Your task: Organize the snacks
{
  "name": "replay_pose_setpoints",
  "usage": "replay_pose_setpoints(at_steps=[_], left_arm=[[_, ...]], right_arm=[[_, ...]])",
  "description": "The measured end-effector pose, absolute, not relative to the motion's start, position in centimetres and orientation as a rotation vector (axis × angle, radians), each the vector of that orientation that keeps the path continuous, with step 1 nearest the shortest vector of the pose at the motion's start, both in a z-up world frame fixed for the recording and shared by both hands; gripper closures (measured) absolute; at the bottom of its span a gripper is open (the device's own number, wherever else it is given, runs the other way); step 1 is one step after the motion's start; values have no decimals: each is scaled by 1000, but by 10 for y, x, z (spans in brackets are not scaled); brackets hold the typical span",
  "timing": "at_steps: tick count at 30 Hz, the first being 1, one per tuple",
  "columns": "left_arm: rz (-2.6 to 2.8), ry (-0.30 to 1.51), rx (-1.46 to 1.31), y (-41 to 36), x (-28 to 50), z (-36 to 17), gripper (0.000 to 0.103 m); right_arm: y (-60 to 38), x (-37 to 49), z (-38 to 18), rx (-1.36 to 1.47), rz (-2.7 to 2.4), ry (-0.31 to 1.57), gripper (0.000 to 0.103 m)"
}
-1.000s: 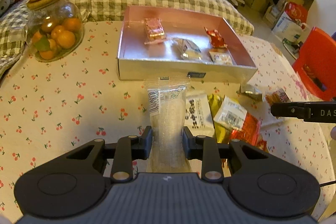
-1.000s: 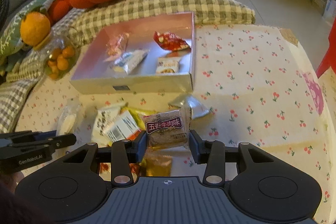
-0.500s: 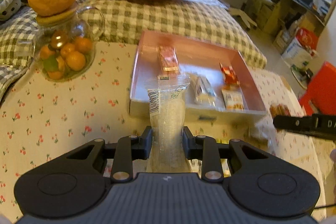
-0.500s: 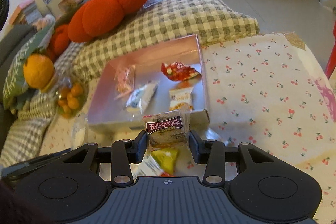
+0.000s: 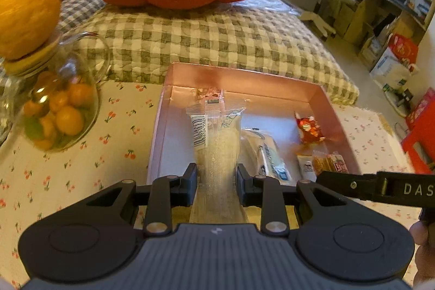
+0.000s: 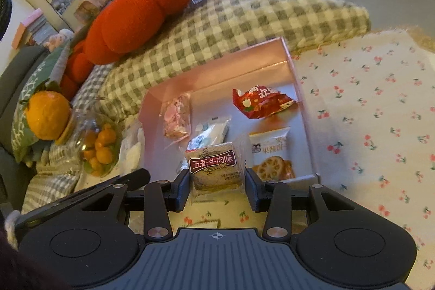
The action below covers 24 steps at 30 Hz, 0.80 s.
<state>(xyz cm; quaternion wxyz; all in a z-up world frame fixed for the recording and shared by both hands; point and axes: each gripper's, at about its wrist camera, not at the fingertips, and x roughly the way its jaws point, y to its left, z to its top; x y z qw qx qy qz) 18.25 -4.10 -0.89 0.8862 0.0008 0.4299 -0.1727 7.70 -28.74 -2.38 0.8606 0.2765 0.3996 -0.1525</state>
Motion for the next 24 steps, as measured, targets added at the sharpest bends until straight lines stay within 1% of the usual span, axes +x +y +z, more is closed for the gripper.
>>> replay_pose_setpoints(at_steps=[10,17,19,24], left_arm=[[-305,869,76,-48,208,-20,77],[-276,875,87,-45,225,-34,77],[-278,875,78,-44,227,-35,79],[-283,849,106,-48,230,-34,79]], right_arm=[[-309,123,-41,579,-360,838,62],[-314,145,-42,526,-374,816,62],[-315,150,-41,511,-377,811,62],[-316,159,-43,484,-384,806,61]])
